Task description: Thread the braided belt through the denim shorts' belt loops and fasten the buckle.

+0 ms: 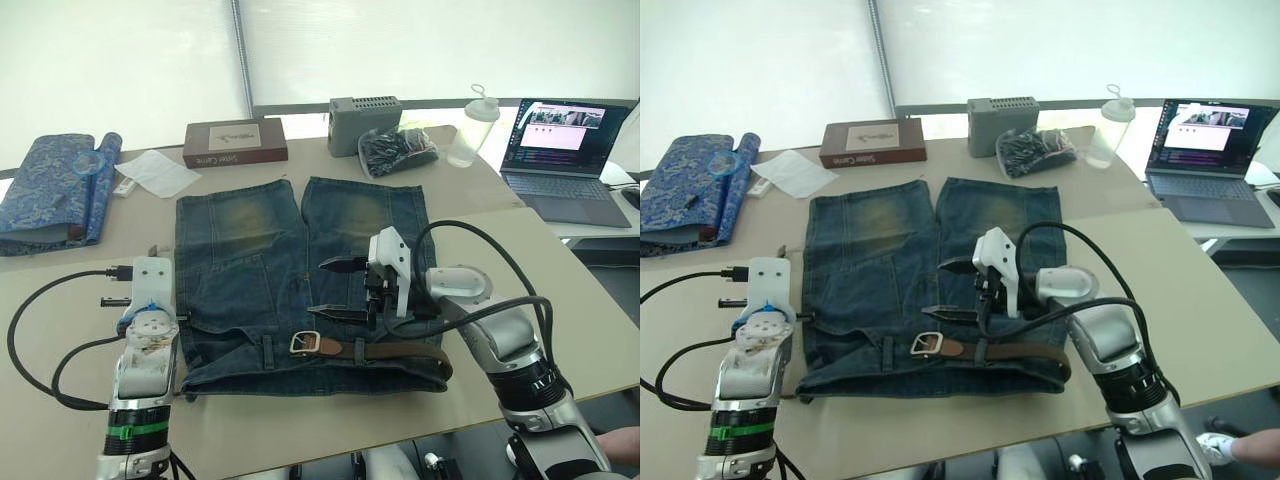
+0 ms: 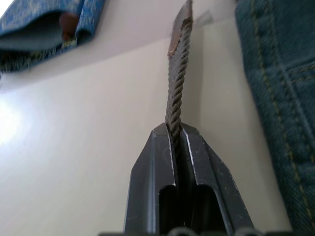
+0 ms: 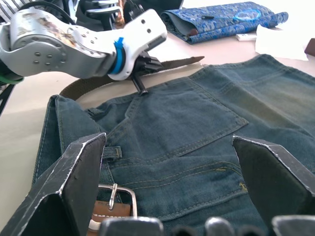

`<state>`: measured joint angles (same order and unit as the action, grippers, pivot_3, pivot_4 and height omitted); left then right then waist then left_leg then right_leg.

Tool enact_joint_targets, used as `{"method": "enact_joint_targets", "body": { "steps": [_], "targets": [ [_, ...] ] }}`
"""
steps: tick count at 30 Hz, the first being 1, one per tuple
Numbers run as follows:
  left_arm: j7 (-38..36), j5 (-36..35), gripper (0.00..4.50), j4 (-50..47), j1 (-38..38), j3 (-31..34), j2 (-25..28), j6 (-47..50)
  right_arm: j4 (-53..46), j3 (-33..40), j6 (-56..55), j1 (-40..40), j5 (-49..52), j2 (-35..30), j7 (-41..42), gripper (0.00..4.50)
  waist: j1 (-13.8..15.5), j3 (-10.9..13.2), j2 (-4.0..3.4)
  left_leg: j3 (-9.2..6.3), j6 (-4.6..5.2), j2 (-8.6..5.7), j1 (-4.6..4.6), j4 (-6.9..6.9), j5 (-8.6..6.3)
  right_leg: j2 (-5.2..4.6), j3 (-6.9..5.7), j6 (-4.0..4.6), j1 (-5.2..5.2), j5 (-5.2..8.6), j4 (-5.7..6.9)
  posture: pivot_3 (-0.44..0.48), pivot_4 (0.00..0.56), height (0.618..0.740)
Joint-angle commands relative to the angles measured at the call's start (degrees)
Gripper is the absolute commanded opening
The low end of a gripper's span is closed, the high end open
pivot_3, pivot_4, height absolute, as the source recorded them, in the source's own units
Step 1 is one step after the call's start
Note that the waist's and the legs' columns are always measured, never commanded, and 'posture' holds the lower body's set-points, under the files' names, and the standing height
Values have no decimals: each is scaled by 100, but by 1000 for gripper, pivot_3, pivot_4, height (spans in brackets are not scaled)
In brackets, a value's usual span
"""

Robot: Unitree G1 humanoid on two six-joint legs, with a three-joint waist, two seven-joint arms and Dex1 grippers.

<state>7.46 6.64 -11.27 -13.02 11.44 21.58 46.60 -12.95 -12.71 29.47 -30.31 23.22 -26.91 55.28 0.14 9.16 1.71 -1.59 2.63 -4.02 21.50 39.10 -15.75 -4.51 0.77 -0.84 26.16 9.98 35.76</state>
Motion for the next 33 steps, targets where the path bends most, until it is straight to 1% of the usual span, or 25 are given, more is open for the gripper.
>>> {"method": "enact_joint_targets", "body": {
  "steps": [1,2,5,8,9,11,13,14,17,21,24,26,29,33],
  "targets": [
    [-482,154,44,-928,222,-115,486,-784,-243,256,141,107,139,-130,-77,4500,0,0,0,0,0,0,2,0,0,-1,0,0,1,0,-1,0,150,740],
    [-569,199,44,-1120,291,-222,554,-875,-271,313,149,157,182,-188,-58,4500,-1,0,0,0,1,1,5,0,-1,-2,0,0,2,0,-3,0,150,740],
    [-1300,71,44,-1596,473,-601,932,-1649,-401,615,525,279,521,-164,-255,4500,23,0,0,0,0,1,10,0,-6,-15,1,0,2,0,-8,0,150,740],
    [-2137,-144,44,-1696,620,-1016,1235,-2585,-574,854,884,488,731,-208,-501,4500,54,0,0,0,-2,1,11,0,-7,-26,1,0,-1,-1,-10,0,150,740],
    [-2454,-218,44,-1666,668,-1181,1335,-2998,-647,939,983,581,817,-246,-547,4500,52,0,0,-1,-1,1,11,0,-7,-26,1,0,-3,-1,-11,0,150,740],
    [-2828,-164,44,-1558,771,-1378,1549,-3599,-806,1150,1358,713,1111,-237,-727,4500,52,0,0,0,5,1,12,0,-4,-26,3,0,-1,-1,-13,0,150,740],
    [-3359,-289,44,-1251,820,-1326,1892,-4348,-987,1223,1667,755,1308,-123,-1014,4500,19,0,-1,-1,9,4,17,0,-3,-25,5,0,2,-1,-16,0,150,740],
    [-3572,-303,44,-1082,782,-1332,2055,-4777,-1085,1275,1862,777,1479,-91,-1108,4500,5,1,-2,1,9,10,17,-1,-3,-23,8,4,4,-3,-16,0,150,740],
    [-4058,-382,44,-521,418,-1424,2316,-5794,-1131,1437,2404,758,1825,15,-1488,4500,9,2,-5,2,8,30,17,0,-2,-6,3,17,-1,-11,-29,0,150,740],
    [-4356,-327,44,185,27,-1526,2356,-6945,-960,1693,3233,617,2284,394,-2208,4500,30,2,-6,3,6,50,29,0,1,13,-8,30,-4,-31,-59,0,150,740],
    [-4339,-263,44,506,-238,-1536,2223,-7548,-917,1808,3801,507,2659,736,-2654,4500,31,1,-6,4,8,49,42,0,0,13,-11,24,3,-35,-67,0,150,740],
    [-4291,-150,44,504,-261,-1571,2140,-7821,-791,1972,4095,411,2912,958,-2922,4500,25,1,-7,5,11,49,44,0,-1,13,-12,23,4,-36,-71,0,150,740],
    [-4356,-164,44,529,-196,-1550,2158,-8151,-640,2209,4446,156,3373,1269,-3203,4500,11,1,-7,5,14,48,50,0,-3,13,-11,21,8,-37,-72,0,150,740],
    [-4396,-70,44,647,-59,-1574,2225,-8566,-524,2545,4746,-11,3992,1374,-3416,4500,-11,1,-8,6,14,48,45,0,-2,15,-15,21,6,-37,-69,0,150,740]
  ]
}}
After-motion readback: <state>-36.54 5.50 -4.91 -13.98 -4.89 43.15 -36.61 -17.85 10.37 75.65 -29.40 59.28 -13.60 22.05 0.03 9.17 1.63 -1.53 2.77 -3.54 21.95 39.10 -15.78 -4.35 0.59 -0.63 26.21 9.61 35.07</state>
